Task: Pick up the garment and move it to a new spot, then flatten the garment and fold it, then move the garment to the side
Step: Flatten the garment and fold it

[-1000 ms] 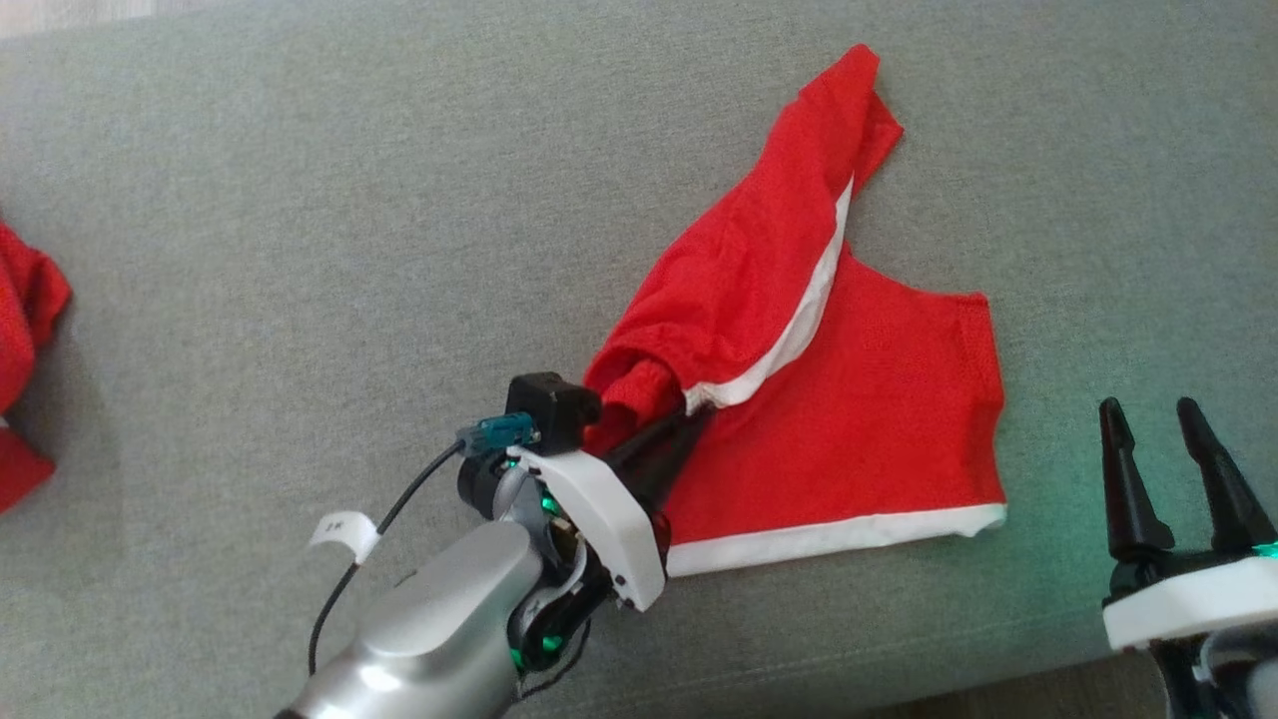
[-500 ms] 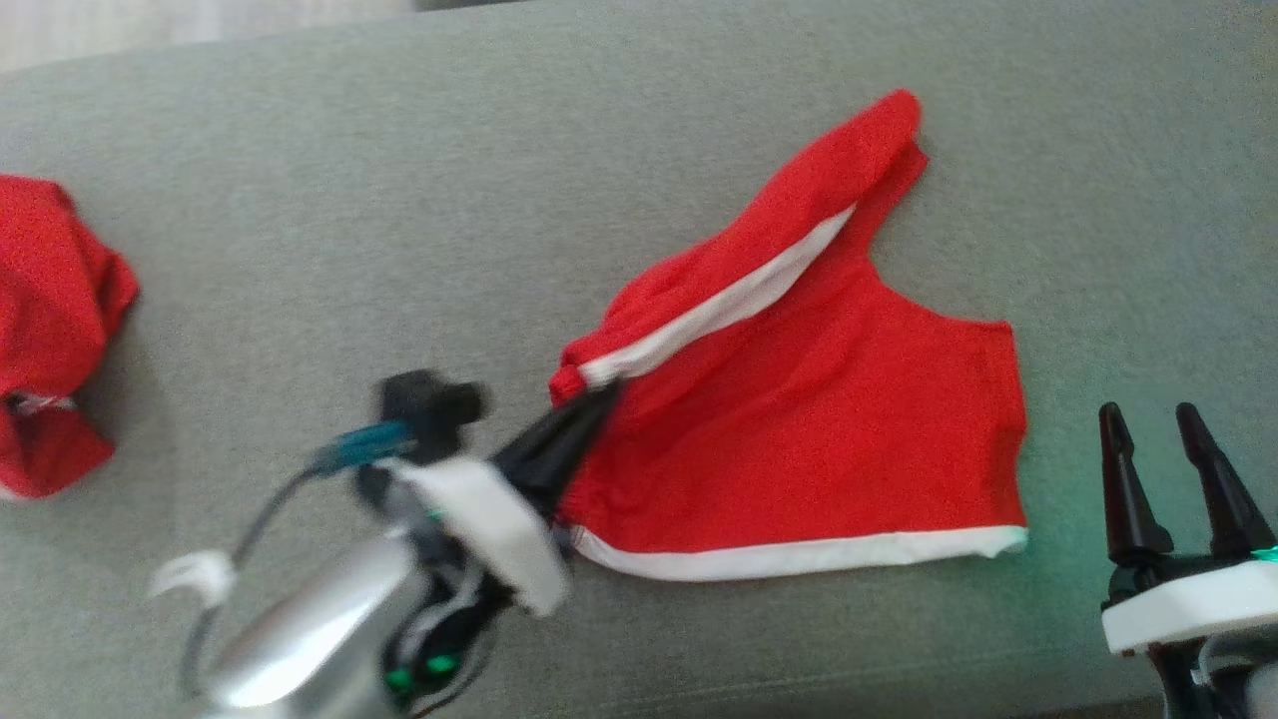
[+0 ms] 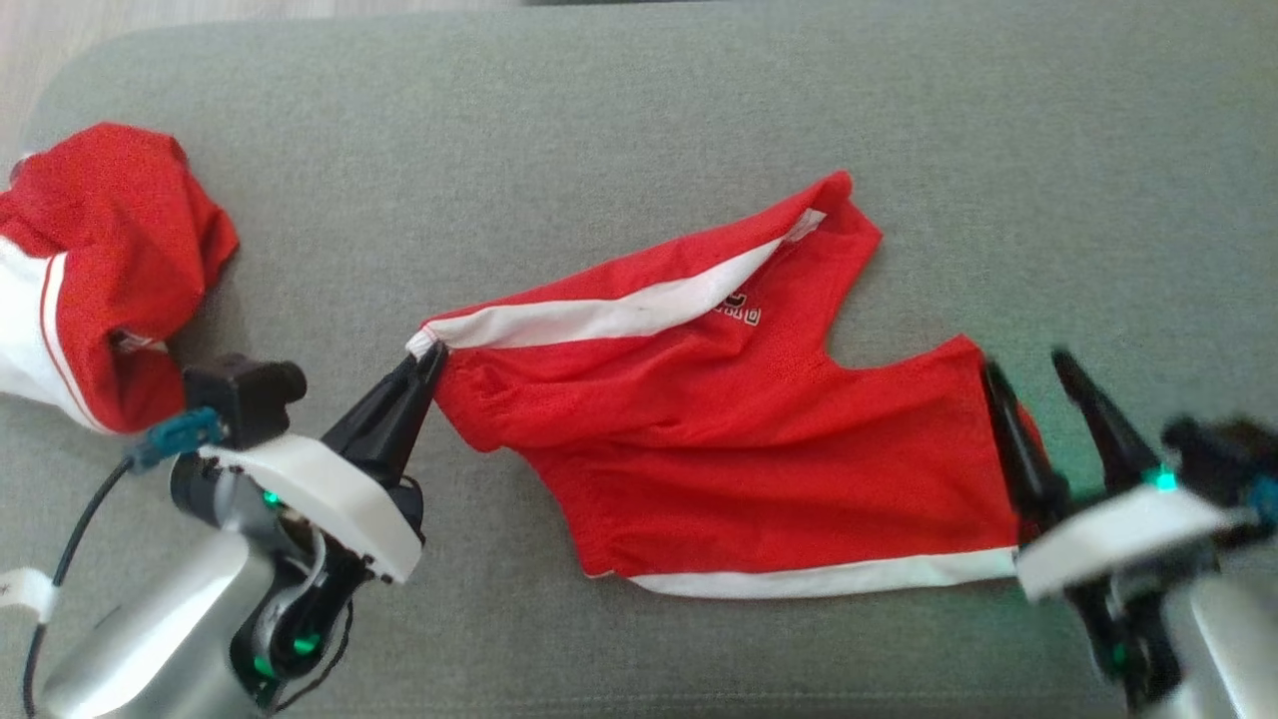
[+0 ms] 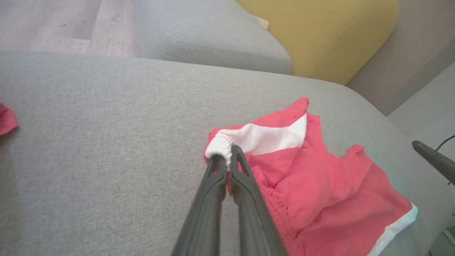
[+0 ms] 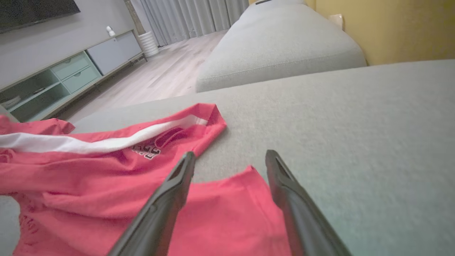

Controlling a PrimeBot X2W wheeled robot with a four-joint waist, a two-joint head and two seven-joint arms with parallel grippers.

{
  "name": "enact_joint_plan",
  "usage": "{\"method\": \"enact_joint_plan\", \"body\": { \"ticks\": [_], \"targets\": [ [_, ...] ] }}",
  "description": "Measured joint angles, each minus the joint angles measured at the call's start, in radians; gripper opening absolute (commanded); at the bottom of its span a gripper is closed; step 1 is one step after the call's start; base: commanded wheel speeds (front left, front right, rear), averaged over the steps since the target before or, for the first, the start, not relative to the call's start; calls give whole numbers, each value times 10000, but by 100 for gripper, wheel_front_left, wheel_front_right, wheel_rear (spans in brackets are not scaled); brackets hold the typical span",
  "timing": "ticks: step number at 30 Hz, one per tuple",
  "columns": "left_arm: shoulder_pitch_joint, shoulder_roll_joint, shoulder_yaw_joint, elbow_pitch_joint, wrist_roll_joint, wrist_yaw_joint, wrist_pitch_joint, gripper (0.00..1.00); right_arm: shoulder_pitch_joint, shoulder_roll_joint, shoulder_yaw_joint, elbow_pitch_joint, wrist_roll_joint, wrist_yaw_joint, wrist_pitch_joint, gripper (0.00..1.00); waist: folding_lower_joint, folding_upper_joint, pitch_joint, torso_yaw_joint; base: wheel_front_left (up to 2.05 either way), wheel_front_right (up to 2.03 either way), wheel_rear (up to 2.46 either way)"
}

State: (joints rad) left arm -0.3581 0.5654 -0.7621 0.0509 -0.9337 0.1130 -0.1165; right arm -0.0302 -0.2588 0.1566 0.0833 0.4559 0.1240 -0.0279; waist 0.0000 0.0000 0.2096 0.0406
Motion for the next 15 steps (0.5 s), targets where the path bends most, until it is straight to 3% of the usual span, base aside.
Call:
{"method": "enact_joint_plan", "body": {
  "ticks": [7, 15],
  "targets": [
    [-700, -408, -54, 940, 426, -182, -313, 0, -2993, -127, 1210, 1856, 539, 0, 1020, 100, 0, 0, 355, 326, 0, 0, 0],
    [-1644, -1166, -428, 1858, 792, -633, -481, 0, -5188, -362, 2046, 4462, 1655, 0, 2255, 100, 1, 0, 775, 1042, 0, 0, 0]
  ]
}}
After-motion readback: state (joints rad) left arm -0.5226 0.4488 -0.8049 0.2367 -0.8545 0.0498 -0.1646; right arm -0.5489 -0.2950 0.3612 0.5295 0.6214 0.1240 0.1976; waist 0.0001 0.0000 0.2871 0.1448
